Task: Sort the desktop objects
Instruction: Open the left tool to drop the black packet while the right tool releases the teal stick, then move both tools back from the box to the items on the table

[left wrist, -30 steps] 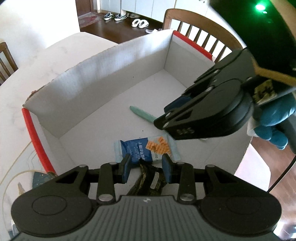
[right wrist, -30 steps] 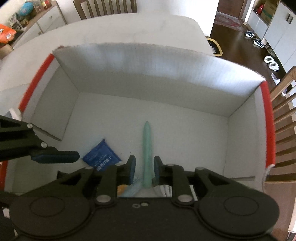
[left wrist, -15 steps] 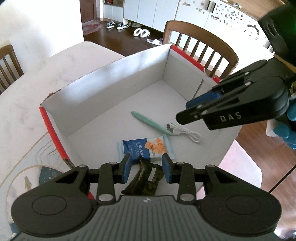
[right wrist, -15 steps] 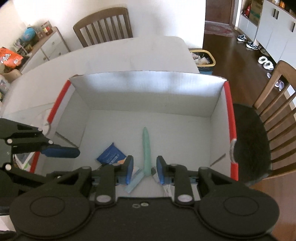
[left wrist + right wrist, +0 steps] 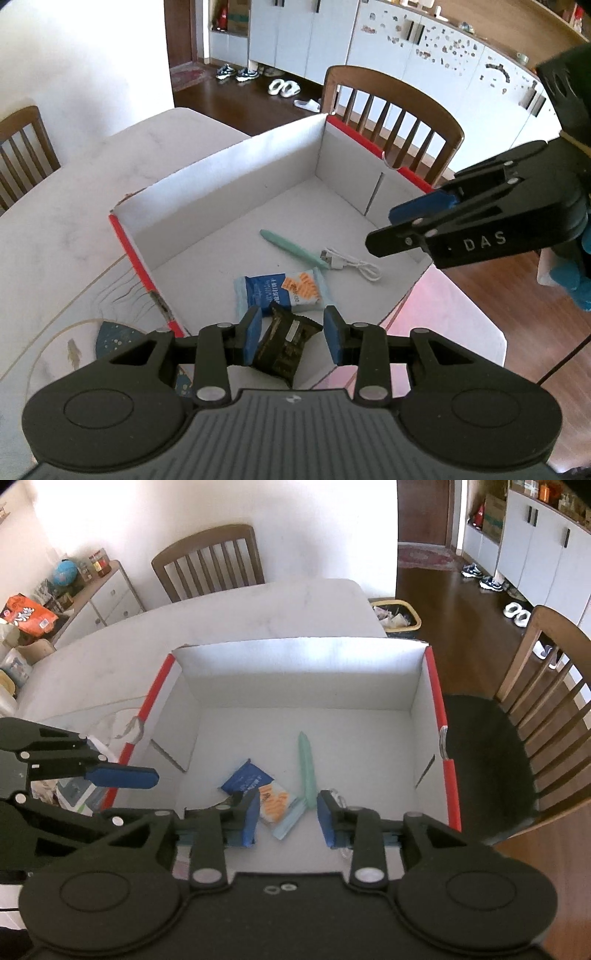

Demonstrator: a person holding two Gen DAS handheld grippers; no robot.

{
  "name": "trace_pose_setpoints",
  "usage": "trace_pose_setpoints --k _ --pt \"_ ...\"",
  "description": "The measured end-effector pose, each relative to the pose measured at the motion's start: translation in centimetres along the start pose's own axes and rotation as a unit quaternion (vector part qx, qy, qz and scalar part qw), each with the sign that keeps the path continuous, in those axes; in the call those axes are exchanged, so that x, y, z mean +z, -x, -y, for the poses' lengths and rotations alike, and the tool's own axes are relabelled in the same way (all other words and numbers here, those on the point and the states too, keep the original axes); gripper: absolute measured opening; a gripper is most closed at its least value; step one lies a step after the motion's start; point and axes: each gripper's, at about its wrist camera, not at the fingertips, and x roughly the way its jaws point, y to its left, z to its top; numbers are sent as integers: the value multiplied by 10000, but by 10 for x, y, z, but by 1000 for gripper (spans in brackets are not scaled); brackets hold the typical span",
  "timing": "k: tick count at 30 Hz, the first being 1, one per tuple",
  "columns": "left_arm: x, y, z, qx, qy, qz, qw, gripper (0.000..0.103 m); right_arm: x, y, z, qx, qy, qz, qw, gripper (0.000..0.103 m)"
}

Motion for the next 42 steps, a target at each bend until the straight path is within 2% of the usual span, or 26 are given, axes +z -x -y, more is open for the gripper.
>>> trace_pose_setpoints --k 3,8,9,12,15,18,23,28,33,42 --pt "-5 10 -1 -9 64 104 9999 37 -5 8 -5 -37 -1 105 9999 39" --pt "-12 26 -1 13 79 314 9995 40 -15 21 -19 -76 63 269 9996 49" --pt "-13 29 0 26 70 335 9994 43 -17 23 -22 -99 94 299 9995 50" --pt "-17 37 0 11 78 410 9991 62 -22 29 -29 -96 99 370 9992 55" --pt "-22 42 0 -33 63 463 9989 64 -29 37 -34 -143 74 528 9985 67" --pt "-28 48 0 -49 41 504 9987 83 -35 41 -35 -176 24 614 9980 71" --pt "-37 59 1 -95 -3 597 9982 85 -42 48 -38 -220 -111 758 9968 79" --pt "-47 69 0 -145 -49 682 9976 98 -50 55 -48 -239 -164 933 9952 89" --pt "-60 80 -4 -139 -54 717 9973 99 -59 62 -66 -259 -149 1092 9936 100" --pt "-86 102 -15 -184 -28 780 9968 99 -76 68 -95 -289 -274 1234 9916 101"
